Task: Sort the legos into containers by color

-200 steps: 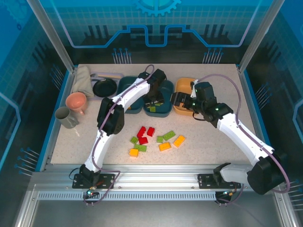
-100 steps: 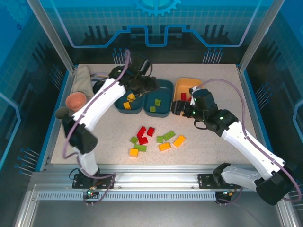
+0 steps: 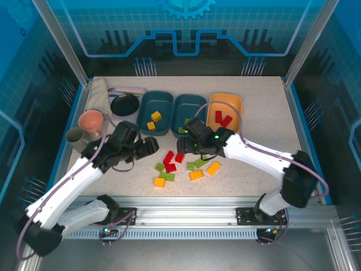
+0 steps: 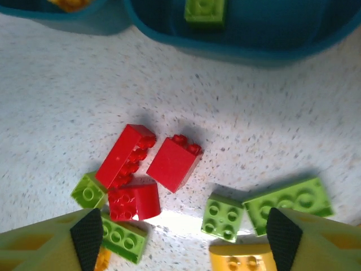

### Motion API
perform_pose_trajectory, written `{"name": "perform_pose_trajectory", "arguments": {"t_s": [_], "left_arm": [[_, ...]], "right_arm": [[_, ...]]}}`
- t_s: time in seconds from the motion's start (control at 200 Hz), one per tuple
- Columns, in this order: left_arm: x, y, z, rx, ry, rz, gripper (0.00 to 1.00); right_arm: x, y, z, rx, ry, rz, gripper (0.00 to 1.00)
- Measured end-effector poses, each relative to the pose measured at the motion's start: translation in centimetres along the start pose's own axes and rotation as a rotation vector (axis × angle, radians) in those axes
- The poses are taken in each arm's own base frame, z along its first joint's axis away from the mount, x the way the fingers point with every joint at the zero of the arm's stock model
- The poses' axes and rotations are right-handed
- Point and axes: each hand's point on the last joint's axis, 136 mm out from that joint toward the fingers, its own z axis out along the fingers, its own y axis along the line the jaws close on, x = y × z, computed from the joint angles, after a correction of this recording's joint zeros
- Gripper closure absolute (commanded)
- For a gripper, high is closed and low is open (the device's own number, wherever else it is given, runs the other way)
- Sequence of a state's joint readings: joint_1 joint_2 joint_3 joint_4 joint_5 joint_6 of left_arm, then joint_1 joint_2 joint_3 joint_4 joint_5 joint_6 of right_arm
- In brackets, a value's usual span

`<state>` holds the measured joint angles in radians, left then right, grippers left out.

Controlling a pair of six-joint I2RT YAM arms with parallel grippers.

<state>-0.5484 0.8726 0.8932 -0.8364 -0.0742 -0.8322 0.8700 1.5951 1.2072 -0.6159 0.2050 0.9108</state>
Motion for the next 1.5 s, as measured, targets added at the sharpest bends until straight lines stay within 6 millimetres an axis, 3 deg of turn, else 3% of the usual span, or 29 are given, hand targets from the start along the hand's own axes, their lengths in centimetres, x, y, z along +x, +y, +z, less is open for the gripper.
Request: {"name": "perform_pose_trajectory", "arguments": {"t_s": [0.155, 0.315, 0.81, 1.03, 1.165, 1.305, 1.405, 1.5], "left_arm": [[1.0, 1.2, -0.8, 0.033, -0.021, -0.030, 0.17], [1.2, 1.4, -1.4, 0.046, -0.029, -0.034, 0.17], [1.9, 1.5, -2.4, 0.083, -0.017, -0.032, 0.17], [2.1, 1.4, -2.3, 0.087, -0.008, -0.041, 0.18], [2.1, 1.4, -2.3, 0.087, -0.003, -0.054, 0.18], [2.3, 0.6, -1.8, 0.109, 0.027, -0.052, 0.18], [2.3, -0.7, -1.0, 0.128, 0.065, -0.040, 0.17], [1.7, -3.0, -0.3, 0.150, 0.093, -0.007, 0.18]], "right_arm": [[1.8, -0.5, 3.4, 0.064, 0.094, 0.137, 0.34], [2.0, 0.1, 5.4, 0.083, 0.126, 0.230, 0.34], [2.8, 0.4, 9.3, 0.128, 0.172, 0.340, 0.47], [3.4, -0.1, 10.3, 0.152, 0.189, 0.348, 0.60], [3.3, 0.0, 10.2, 0.153, 0.184, 0.342, 0.73], [2.6, -0.6, 9.1, 0.172, 0.152, 0.297, 0.75], [0.9, -0.7, 6.2, 0.159, 0.094, 0.246, 0.76], [-2.1, -1.3, 1.9, 0.117, 0.006, 0.218, 0.76]]}}
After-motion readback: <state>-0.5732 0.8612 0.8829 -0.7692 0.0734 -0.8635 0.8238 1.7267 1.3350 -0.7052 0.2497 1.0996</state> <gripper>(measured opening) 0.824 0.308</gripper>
